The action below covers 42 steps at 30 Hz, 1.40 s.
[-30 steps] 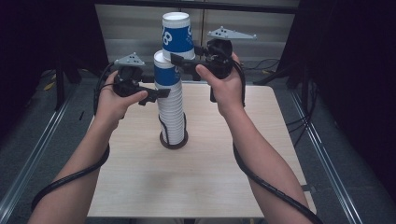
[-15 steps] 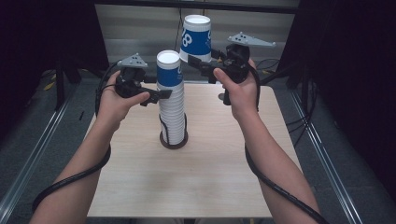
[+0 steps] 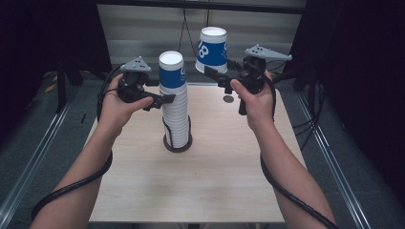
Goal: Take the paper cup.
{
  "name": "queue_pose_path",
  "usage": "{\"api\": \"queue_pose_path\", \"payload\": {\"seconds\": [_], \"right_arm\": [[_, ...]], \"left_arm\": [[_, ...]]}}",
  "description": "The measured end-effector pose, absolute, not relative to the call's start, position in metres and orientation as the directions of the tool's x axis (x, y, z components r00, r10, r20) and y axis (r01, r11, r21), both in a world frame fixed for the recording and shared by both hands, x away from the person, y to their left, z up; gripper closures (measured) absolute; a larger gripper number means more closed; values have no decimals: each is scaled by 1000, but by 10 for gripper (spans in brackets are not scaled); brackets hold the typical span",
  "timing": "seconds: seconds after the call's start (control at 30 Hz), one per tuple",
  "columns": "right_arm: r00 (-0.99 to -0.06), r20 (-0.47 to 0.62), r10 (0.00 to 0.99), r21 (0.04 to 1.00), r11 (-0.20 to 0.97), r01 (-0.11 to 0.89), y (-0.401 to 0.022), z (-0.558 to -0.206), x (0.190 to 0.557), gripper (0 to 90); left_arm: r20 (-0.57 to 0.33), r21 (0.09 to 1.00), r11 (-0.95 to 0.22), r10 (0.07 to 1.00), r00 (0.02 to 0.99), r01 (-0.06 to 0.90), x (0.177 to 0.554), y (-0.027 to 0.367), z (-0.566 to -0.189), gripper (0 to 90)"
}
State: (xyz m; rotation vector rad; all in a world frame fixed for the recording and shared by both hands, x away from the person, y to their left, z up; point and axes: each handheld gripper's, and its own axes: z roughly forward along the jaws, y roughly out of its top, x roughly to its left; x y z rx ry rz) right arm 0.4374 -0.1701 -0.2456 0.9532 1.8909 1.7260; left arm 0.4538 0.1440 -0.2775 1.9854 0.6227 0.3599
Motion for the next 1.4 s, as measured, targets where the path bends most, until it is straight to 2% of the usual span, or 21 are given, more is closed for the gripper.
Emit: {"api": "queue_pose_path", "payload": {"seconds": [0.17, 0.47, 1.4], "right_arm": [[-684, 149, 714, 976, 6, 219, -180, -254, 434, 231], [-685, 154, 712, 972, 17, 236, -194, -269, 426, 231], [-724, 140, 675, 960, 87, 266, -215, -298, 408, 232]], "left_arm": [[-26, 878, -377, 576, 817, 294, 452, 149, -282, 160], [-34, 864, -393, 579, 815, 315, 448, 158, -291, 160], [-49, 832, -454, 512, 857, 319, 426, 156, -322, 161]]}}
